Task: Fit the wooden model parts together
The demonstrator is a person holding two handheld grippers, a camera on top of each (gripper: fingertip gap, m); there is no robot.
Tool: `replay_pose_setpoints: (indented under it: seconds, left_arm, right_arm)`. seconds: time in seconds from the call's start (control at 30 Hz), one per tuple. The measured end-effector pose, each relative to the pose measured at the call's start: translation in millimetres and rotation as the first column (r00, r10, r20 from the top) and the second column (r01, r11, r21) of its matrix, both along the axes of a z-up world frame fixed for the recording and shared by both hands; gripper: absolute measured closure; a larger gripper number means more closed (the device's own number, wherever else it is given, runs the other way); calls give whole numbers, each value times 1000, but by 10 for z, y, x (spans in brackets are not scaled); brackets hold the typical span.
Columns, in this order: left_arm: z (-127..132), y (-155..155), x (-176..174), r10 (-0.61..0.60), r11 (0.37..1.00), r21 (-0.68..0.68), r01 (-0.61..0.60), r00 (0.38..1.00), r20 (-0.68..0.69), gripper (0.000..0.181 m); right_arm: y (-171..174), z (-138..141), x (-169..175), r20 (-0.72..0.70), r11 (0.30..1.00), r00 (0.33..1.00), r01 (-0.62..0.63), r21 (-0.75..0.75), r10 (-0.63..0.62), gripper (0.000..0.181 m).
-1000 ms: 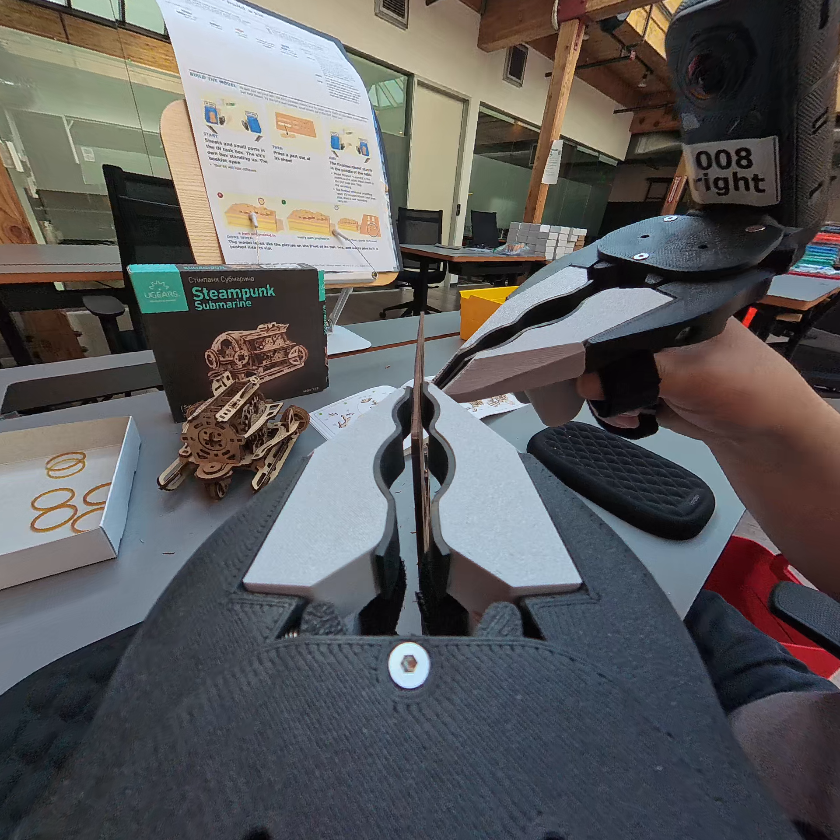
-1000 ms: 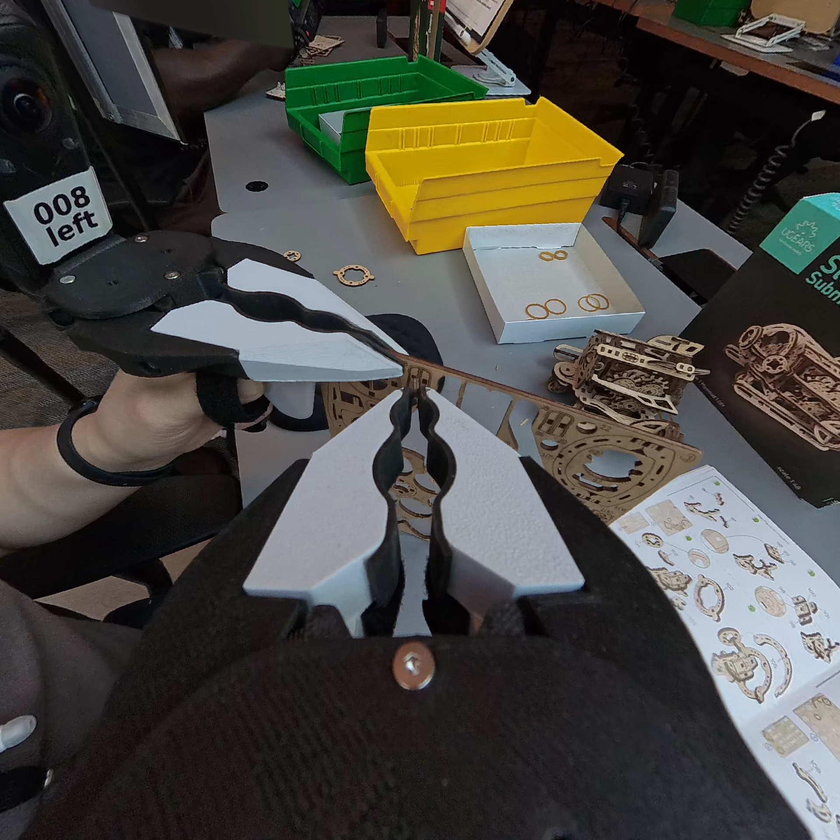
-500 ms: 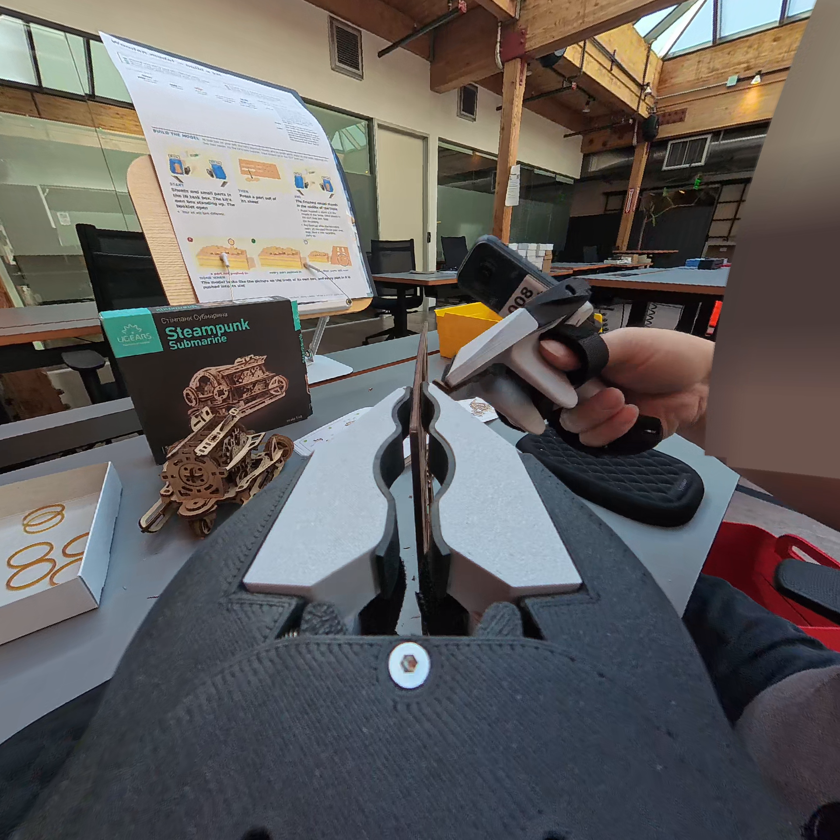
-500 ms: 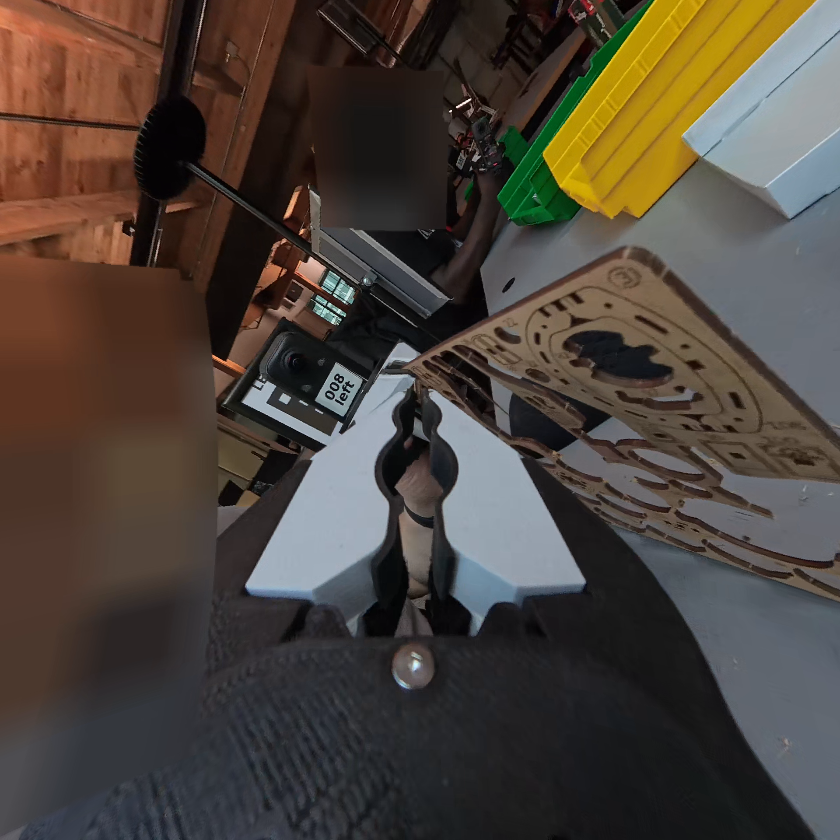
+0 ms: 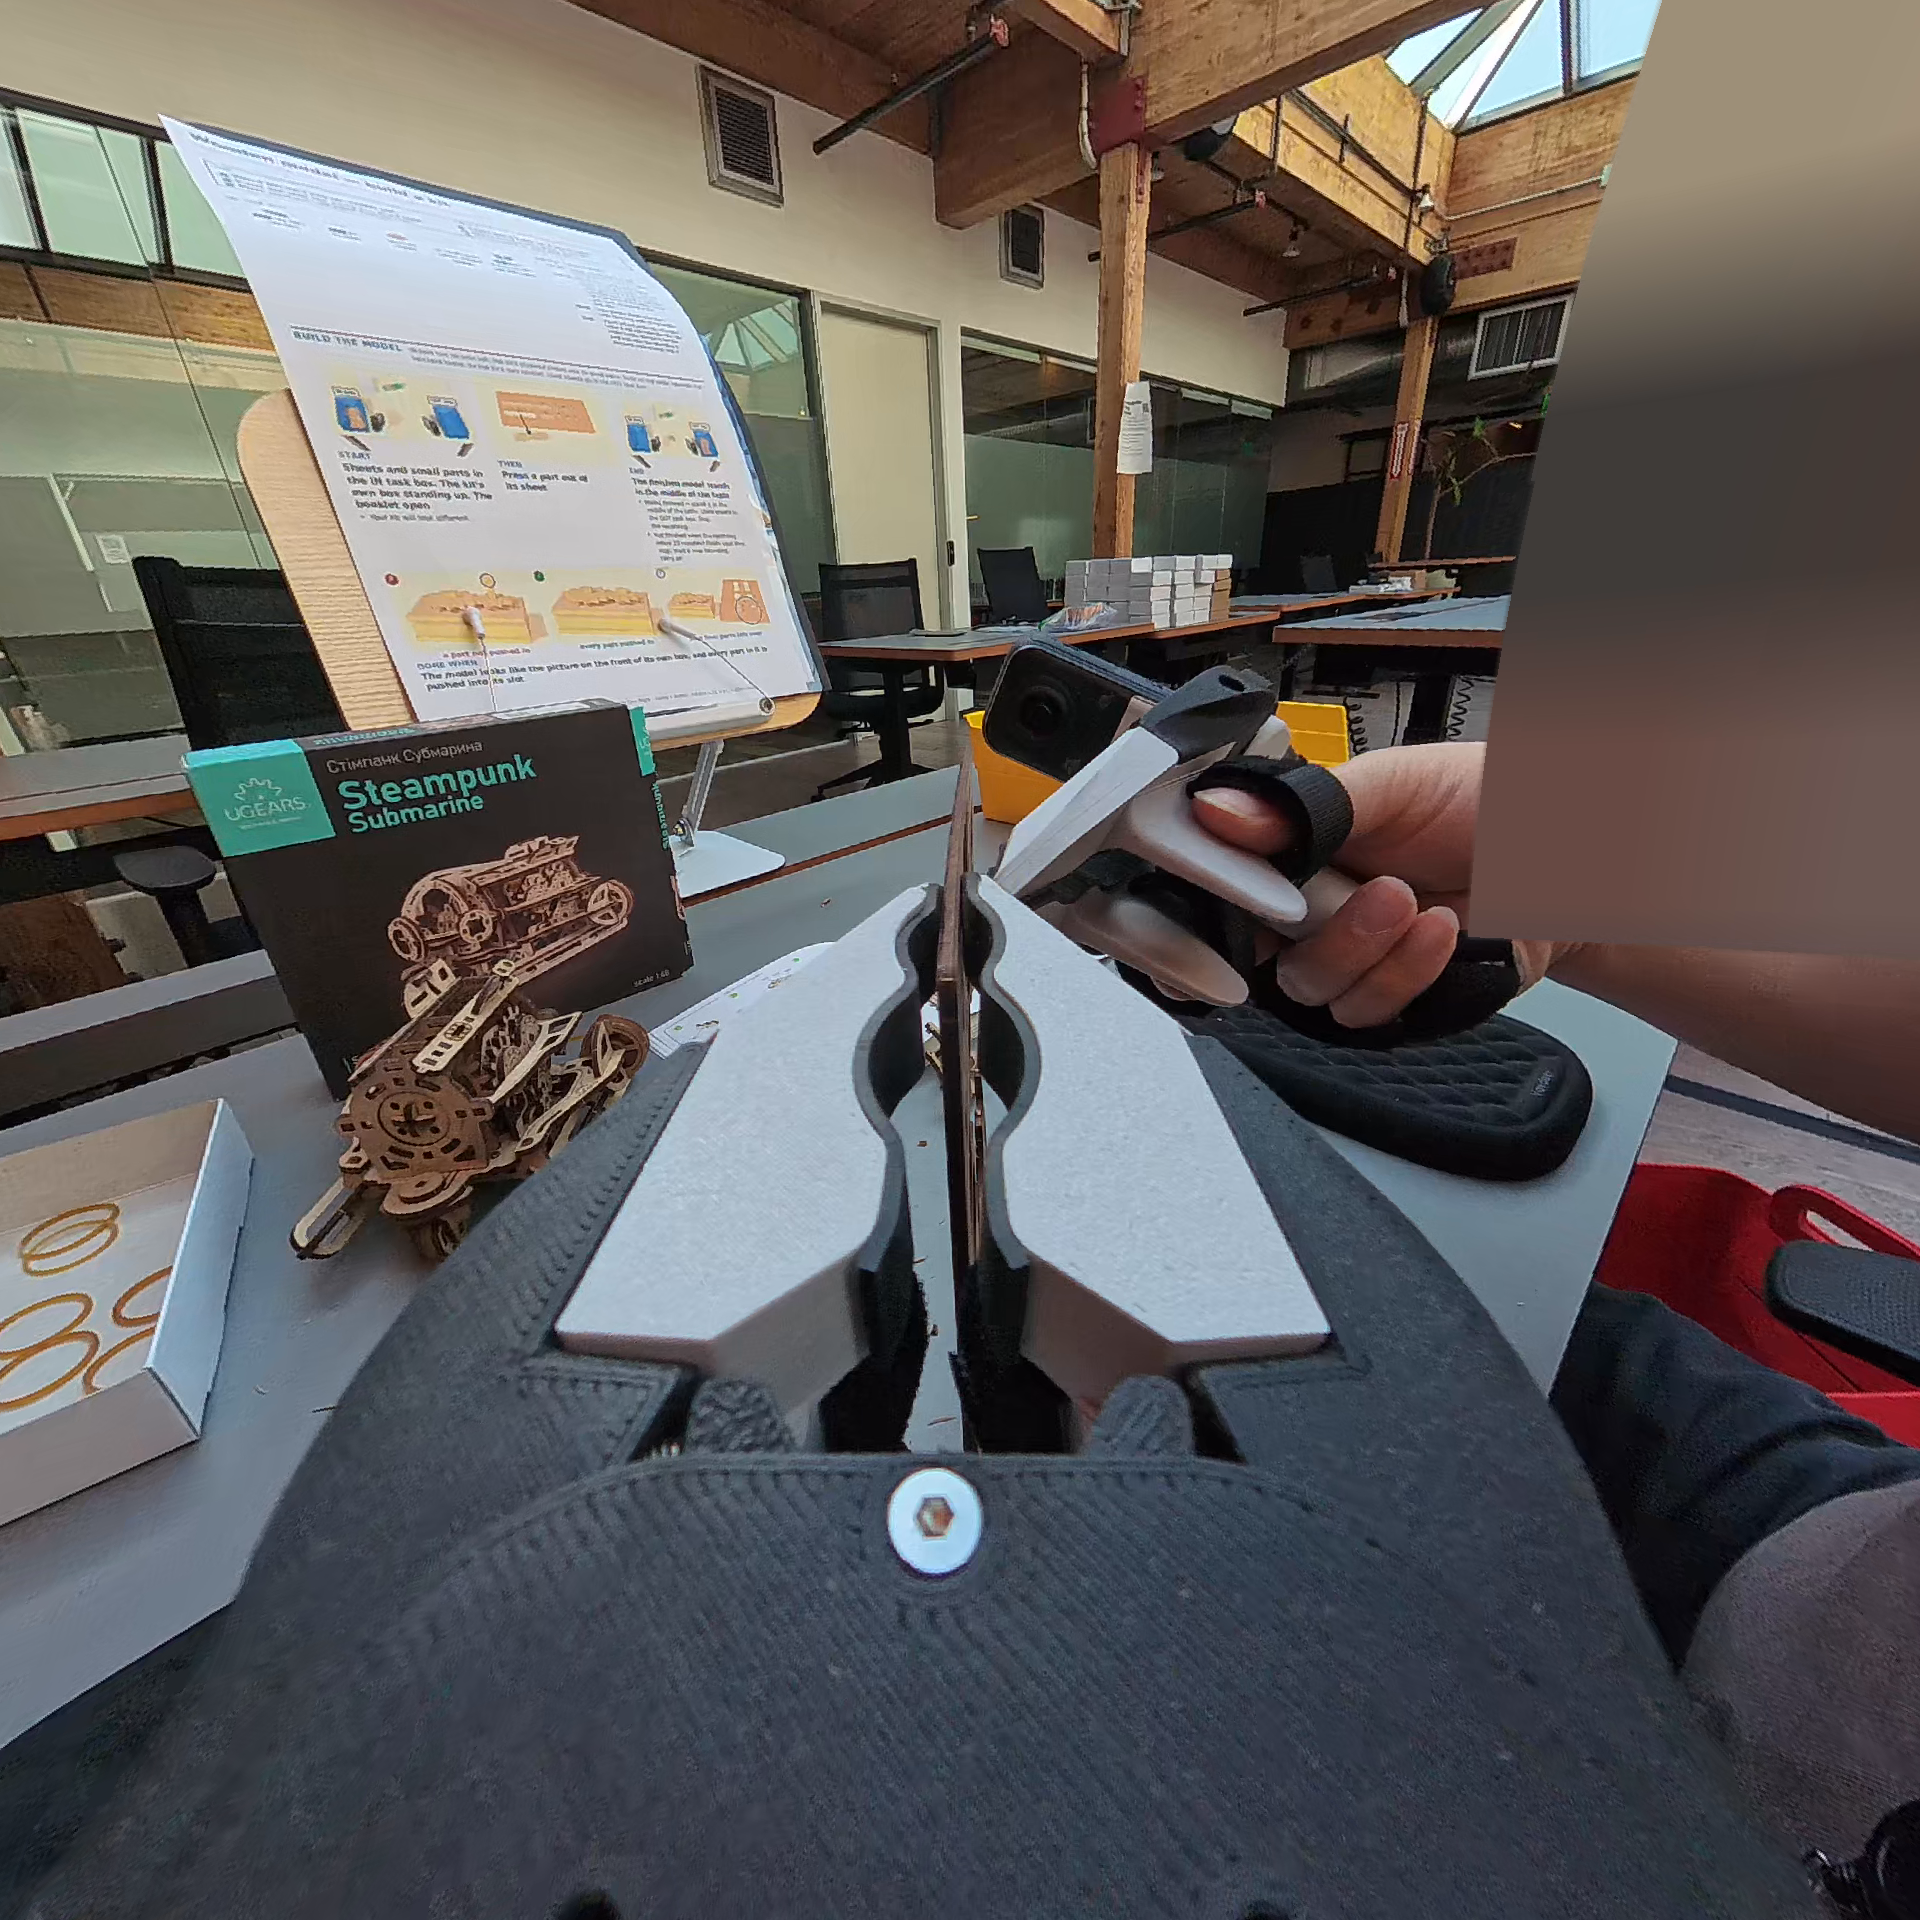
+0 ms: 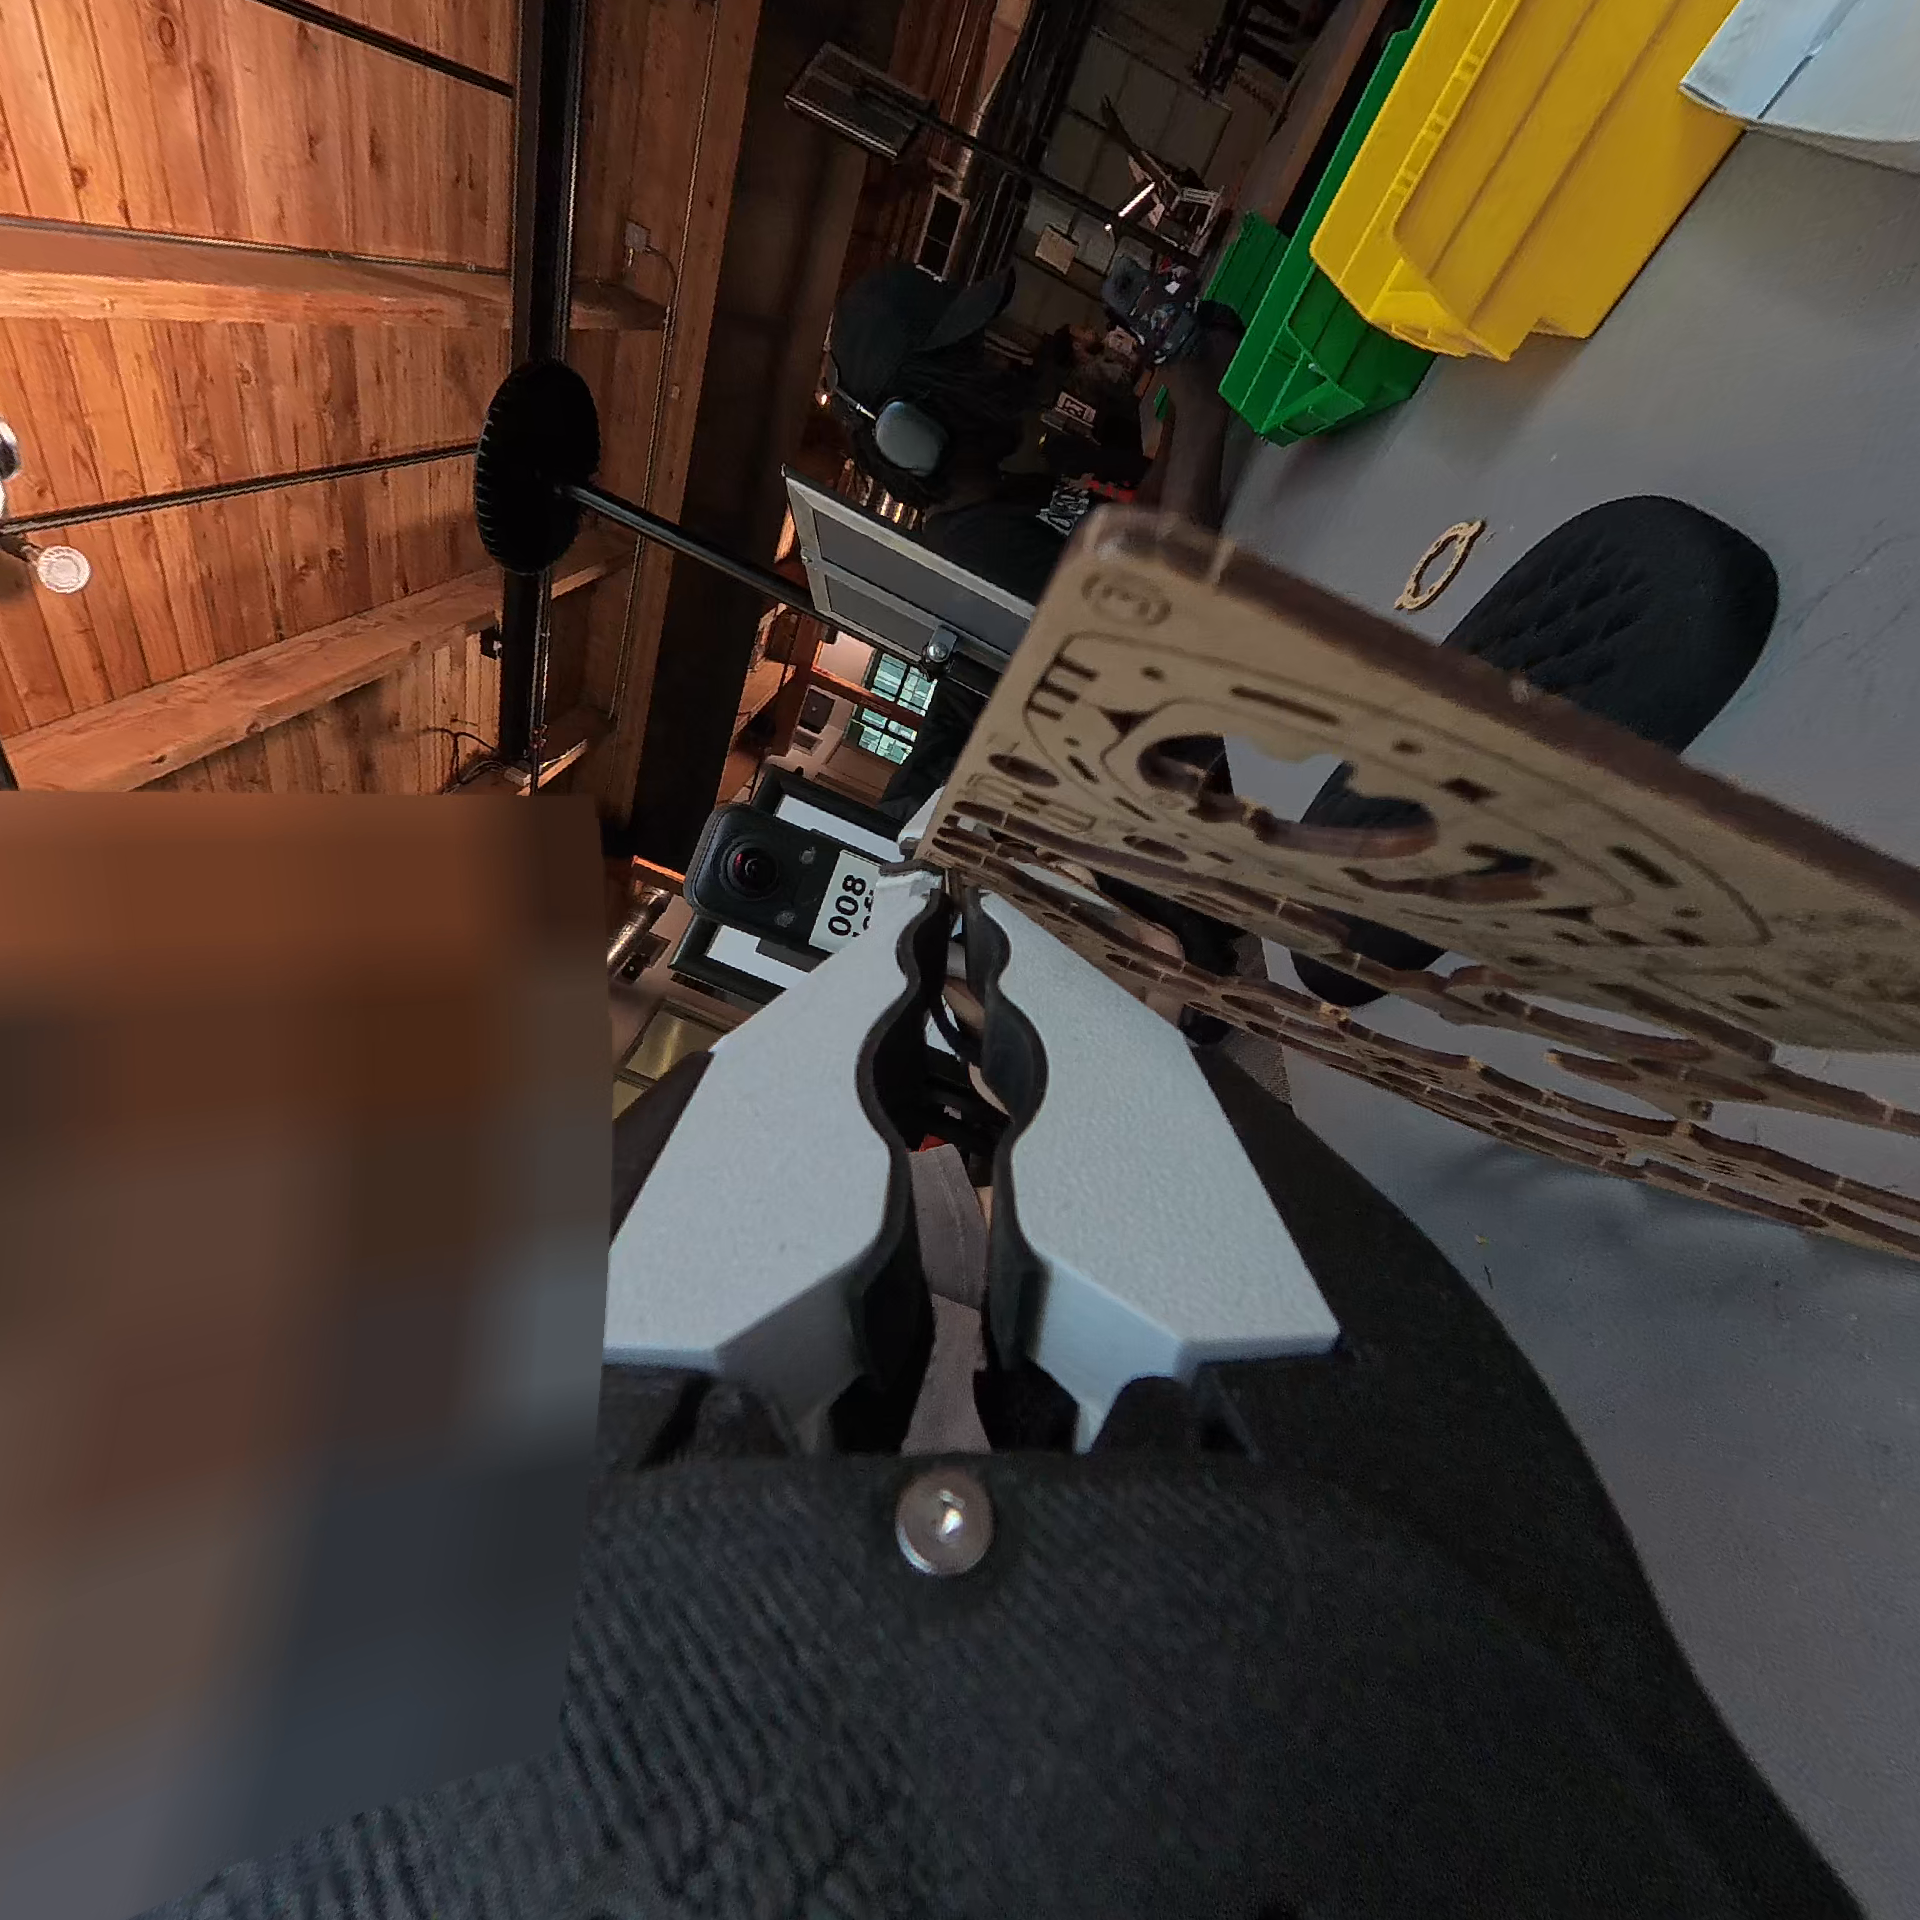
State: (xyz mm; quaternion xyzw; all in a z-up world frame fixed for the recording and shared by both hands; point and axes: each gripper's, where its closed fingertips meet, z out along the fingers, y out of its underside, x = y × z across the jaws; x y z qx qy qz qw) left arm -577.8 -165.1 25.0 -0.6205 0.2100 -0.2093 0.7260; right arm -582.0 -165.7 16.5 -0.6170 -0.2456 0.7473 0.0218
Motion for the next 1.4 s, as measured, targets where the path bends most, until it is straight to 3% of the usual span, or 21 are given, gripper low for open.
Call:
replay_pose_setpoints:
  seconds: [0.03,0.57,0.83,1.07,1.4]
  left_arm:
    - [-1,0,-1,0,1000,0,0,1000,1,181]
    - [1,-17,-4,8,999,48,-5,999,-54,181]
    - [3,4,-15,2,1000,30,-2,1000,-5,181]
    - [2,-35,-2,0,997,72,6,997,-82,181]
    - [-9,31,-13,37,998,54,-34,998,-47,181]
  right_arm:
    - [4,-1,2,0,1000,1000,1,-5,-1,181]
    - [3,-8,-10,-14,985,1000,4,-172,-6,181]
    - [14,-11,-24,18,993,1000,20,-113,-18,181]
    - [-17,-7,-15,31,979,999,16,-202,-11,181]
    - [73,11,-10,-13,983,983,182,-38,-182,181]
